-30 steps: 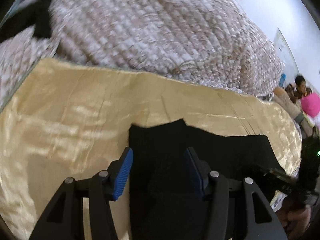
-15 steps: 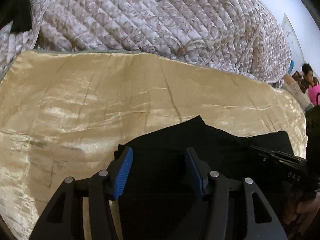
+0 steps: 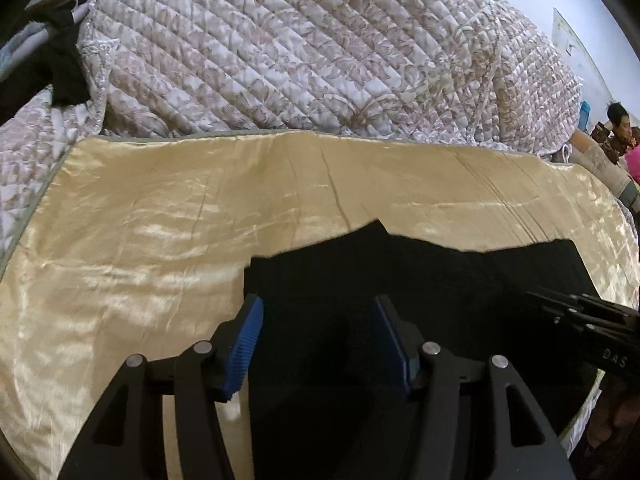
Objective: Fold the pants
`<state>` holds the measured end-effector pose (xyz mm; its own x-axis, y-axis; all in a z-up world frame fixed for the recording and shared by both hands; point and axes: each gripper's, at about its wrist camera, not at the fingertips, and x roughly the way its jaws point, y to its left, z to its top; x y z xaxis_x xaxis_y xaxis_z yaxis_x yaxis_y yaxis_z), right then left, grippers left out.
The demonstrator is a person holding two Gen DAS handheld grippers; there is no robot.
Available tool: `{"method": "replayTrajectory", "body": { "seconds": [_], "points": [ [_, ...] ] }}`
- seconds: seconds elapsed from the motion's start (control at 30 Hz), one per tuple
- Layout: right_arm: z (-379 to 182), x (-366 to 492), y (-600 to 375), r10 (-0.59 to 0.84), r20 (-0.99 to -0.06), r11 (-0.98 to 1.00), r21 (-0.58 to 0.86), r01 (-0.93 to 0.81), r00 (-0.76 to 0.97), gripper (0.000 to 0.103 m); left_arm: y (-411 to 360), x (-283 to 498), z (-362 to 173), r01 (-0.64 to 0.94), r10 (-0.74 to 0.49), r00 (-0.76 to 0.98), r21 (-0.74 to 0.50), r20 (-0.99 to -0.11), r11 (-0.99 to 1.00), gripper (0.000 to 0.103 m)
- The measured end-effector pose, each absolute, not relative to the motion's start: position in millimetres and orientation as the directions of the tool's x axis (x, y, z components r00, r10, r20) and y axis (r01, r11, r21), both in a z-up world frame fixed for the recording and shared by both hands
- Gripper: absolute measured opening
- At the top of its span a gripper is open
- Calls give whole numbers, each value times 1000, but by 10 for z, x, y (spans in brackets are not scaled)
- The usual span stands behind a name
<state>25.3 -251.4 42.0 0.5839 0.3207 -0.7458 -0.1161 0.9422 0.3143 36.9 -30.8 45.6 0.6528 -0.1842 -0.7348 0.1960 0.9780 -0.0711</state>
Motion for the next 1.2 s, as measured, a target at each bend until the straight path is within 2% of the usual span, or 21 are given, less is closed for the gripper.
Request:
{"method": "replayTrajectory", "body": {
  "seconds": [0.2, 0.47, 0.57, 0.83, 1.0, 1.07, 1.17, 1.2],
  "points": [
    [511, -84, -2350, 285, -720, 958, 223, -179, 633, 20, -385, 22, 459, 202, -173, 654, -50, -737, 978, 59],
    [343, -459, -2158, 236, -739, 964, 95, -249, 631, 20, -409, -271, 286, 204, -174, 612, -59, -772, 977, 59],
    [291, -523, -2155, 204, -739, 964, 37, -264, 642, 30, -448, -328, 253, 214, -162, 620, -33, -768, 976, 59],
    [312, -654, -2266, 202, -736, 969, 55, -240, 646, 32, -453, -477, 232, 218, -167, 641, -31, -749, 975, 60],
    [338, -677, -2678, 179, -713, 983, 158, -93, 678, 32, -428, -470, 233, 223, -184, 642, -48, -744, 974, 60],
    [385, -685, -2966, 186, -685, 969, 246, -17, 704, 33, -431, -471, 230, 223, -183, 643, -47, -743, 974, 60],
    [518, -751, -3367, 61, -636, 954, 264, 143, 770, 49, -441, -483, 222, 225, -179, 647, -39, -741, 974, 61],
    [548, -785, -3528, 37, -616, 933, 304, 193, 787, 51, -439, -481, 221, 225, -180, 647, -40, -741, 973, 61]
  ]
}}
